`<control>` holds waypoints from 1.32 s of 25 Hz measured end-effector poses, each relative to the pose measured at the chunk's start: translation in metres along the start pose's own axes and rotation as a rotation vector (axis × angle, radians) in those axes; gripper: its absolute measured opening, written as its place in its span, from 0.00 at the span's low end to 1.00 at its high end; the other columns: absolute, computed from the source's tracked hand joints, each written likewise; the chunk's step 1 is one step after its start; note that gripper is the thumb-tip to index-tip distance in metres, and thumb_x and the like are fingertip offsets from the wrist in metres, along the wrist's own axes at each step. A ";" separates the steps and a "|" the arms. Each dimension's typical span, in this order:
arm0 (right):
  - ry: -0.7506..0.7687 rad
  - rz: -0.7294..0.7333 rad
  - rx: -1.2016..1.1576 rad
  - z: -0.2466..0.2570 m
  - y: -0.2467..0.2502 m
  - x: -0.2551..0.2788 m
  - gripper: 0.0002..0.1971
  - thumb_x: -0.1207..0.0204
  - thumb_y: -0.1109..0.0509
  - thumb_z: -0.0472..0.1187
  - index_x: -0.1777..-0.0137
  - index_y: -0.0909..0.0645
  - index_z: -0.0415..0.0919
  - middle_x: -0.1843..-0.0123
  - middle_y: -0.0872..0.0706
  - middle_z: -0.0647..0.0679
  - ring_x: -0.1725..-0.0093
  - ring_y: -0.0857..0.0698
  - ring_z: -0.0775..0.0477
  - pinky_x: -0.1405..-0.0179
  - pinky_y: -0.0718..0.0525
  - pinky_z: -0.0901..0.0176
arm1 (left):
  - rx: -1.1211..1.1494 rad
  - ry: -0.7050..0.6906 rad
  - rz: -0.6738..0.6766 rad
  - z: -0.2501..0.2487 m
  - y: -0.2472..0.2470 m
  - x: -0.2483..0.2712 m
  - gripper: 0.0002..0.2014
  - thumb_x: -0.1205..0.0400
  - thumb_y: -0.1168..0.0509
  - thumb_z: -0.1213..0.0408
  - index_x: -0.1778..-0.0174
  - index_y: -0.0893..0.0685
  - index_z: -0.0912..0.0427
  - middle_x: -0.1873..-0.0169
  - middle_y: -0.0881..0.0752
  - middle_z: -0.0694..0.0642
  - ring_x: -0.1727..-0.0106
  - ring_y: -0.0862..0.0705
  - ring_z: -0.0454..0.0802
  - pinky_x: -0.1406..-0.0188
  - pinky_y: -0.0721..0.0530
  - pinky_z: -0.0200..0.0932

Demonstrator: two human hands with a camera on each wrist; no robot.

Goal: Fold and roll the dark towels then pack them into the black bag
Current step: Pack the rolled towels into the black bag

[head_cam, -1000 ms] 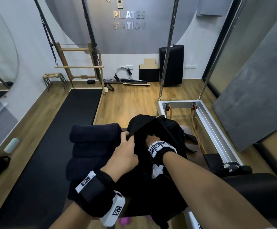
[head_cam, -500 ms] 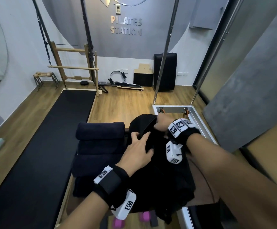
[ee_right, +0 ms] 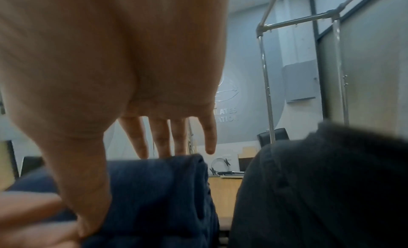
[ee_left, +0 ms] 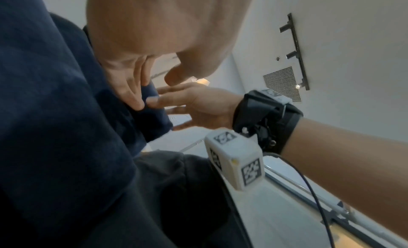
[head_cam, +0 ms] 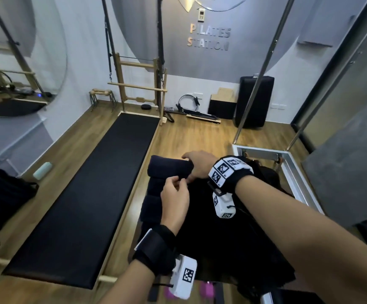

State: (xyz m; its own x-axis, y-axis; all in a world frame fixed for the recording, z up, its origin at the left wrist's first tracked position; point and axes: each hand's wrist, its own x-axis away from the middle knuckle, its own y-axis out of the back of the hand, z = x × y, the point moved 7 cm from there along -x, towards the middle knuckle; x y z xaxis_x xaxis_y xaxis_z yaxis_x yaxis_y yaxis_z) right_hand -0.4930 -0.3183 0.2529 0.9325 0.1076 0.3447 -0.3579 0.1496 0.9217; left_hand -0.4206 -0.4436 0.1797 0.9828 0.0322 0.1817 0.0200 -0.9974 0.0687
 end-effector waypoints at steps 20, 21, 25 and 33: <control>-0.144 -0.175 -1.165 -0.064 0.054 0.124 0.30 0.18 0.26 0.60 0.23 0.25 0.44 0.31 0.13 0.40 0.37 0.09 0.42 0.42 0.09 0.47 | 0.707 0.252 0.536 -0.105 -0.107 0.017 0.29 0.23 0.26 0.41 0.34 0.07 0.58 0.37 0.08 0.64 0.39 0.07 0.60 0.41 0.09 0.54; -0.121 -0.143 -1.295 -0.069 0.052 0.135 0.27 0.15 0.28 0.55 0.22 0.24 0.41 0.30 0.13 0.36 0.35 0.10 0.38 0.38 0.09 0.44 | 0.654 0.253 0.593 -0.109 -0.121 0.024 0.28 0.25 0.25 0.38 0.38 0.05 0.56 0.39 0.07 0.63 0.40 0.06 0.59 0.44 0.09 0.53; -0.131 -0.291 -1.352 -0.118 0.060 0.178 0.28 0.13 0.30 0.42 0.15 0.30 0.50 0.27 0.14 0.39 0.35 0.09 0.40 0.39 0.09 0.51 | 0.170 0.102 0.571 -0.102 -0.154 0.035 0.35 0.29 0.34 0.19 0.43 0.12 0.46 0.41 0.07 0.52 0.40 0.07 0.52 0.44 0.09 0.49; -0.337 0.056 -0.551 -0.173 0.016 0.183 0.23 0.12 0.33 0.40 0.18 0.24 0.50 0.15 0.27 0.49 0.18 0.29 0.46 0.16 0.34 0.54 | -1.109 -0.401 0.554 -0.046 -0.162 0.050 0.29 0.12 0.37 0.45 0.15 0.33 0.45 0.23 0.38 0.62 0.19 0.37 0.64 0.26 0.26 0.61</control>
State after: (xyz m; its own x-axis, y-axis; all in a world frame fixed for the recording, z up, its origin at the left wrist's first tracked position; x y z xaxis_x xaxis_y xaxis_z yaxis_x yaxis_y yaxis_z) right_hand -0.3366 -0.1262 0.2995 0.8434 -0.1713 0.5092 -0.2948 0.6448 0.7052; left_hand -0.3827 -0.2772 0.2231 0.8012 -0.5775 0.1566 -0.3757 -0.2819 0.8828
